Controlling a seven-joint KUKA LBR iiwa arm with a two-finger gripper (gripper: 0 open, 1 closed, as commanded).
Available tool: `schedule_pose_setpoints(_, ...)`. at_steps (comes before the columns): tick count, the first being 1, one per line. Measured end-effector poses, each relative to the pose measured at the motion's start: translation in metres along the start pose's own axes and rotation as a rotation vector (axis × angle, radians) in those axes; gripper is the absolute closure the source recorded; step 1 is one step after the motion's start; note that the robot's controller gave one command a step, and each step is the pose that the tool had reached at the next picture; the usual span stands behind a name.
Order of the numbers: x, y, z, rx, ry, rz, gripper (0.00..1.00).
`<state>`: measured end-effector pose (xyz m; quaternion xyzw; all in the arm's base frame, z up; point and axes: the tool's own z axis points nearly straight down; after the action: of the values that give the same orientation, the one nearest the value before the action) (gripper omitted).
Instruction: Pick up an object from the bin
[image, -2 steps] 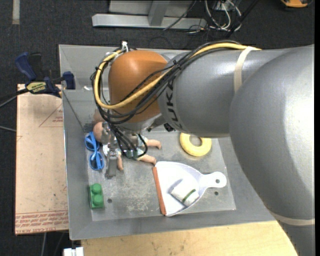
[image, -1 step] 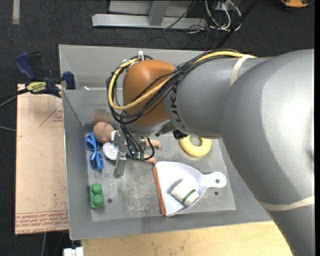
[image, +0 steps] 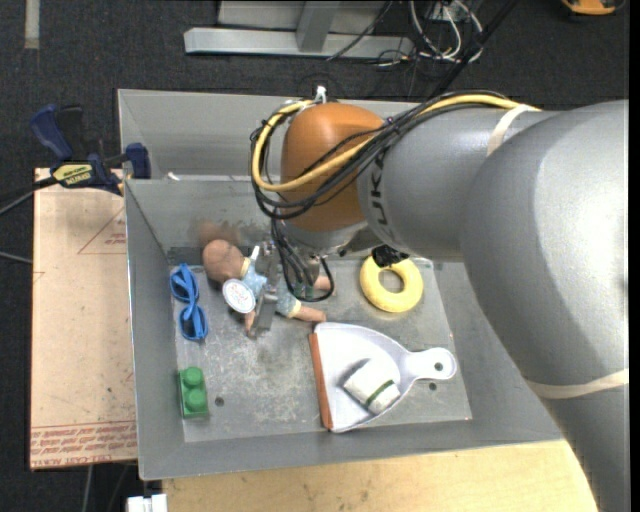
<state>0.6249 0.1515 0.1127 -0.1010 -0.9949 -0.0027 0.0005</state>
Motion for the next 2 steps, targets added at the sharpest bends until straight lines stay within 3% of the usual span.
schedule_pose_setpoints(1, -0.023, 0.003, -0.010, -0.001, -0.007, 0.033, 0.00)
schedule_pose_setpoints(2, -0.007, 0.001, 0.030, -0.006, -0.008, 0.241, 0.00)
